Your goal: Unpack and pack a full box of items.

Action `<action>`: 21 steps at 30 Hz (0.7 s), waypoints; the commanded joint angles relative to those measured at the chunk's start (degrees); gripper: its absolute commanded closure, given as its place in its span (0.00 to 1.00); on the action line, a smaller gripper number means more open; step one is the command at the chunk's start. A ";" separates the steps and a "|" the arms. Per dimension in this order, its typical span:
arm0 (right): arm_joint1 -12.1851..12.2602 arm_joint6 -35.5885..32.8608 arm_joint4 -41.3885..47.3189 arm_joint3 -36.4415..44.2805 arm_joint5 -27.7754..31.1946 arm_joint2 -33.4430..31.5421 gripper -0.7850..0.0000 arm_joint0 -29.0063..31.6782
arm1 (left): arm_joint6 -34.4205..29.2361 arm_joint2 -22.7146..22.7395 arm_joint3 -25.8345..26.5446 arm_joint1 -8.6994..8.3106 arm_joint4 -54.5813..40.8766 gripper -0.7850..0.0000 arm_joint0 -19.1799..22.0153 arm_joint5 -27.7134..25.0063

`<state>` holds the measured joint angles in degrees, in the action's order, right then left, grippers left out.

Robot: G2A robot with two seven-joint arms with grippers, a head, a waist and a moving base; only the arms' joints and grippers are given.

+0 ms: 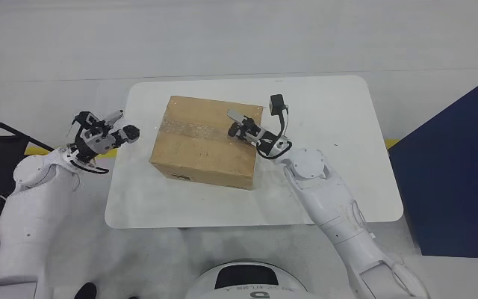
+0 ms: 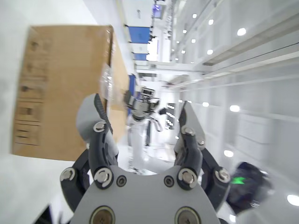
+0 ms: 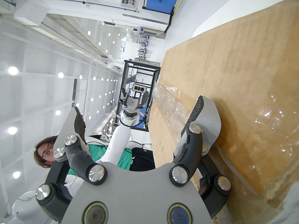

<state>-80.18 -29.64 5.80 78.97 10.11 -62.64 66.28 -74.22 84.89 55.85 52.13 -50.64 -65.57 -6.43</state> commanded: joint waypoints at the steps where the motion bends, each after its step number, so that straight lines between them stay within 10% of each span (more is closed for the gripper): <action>1: 0.00 0.00 0.00 0.00 0.00 0.00 0.00 0.00 | -3.09 -1.52 -2.97 0.41 -1.22 0.55 2.37 0.66; 21: 0.00 0.00 0.00 0.00 0.00 0.00 0.00 0.00 | 3.46 -9.66 -9.91 2.31 15.43 0.34 9.02 -10.84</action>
<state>-80.18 -29.64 5.80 78.97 10.11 -62.64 66.28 -70.43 75.39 45.97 54.31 -34.89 -56.67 -16.79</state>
